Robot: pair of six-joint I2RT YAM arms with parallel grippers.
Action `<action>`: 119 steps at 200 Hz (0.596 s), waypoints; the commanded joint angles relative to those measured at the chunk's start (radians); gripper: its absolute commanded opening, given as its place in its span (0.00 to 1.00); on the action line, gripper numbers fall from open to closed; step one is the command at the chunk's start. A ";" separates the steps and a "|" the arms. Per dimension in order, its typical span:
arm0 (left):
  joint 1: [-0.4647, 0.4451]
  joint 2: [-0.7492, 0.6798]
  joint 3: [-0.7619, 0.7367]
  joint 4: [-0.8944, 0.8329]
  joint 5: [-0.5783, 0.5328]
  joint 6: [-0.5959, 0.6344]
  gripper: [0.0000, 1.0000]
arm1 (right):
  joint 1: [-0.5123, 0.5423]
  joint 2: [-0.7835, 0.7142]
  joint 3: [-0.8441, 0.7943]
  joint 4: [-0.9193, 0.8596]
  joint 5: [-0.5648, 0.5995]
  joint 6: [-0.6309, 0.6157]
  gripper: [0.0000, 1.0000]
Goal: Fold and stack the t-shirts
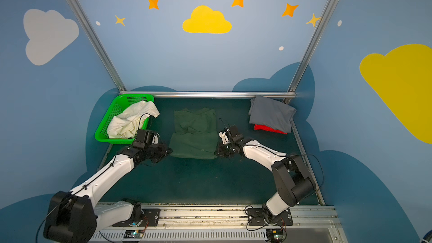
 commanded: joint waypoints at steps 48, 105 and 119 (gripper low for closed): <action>-0.023 -0.140 -0.047 -0.100 -0.017 -0.031 0.03 | 0.035 -0.142 -0.023 -0.077 0.049 -0.009 0.00; -0.029 -0.286 0.028 -0.196 -0.021 -0.007 0.03 | 0.087 -0.284 0.008 -0.129 0.050 0.057 0.00; -0.029 -0.301 0.035 -0.185 -0.003 -0.023 0.03 | 0.092 -0.314 0.032 -0.145 0.032 0.074 0.00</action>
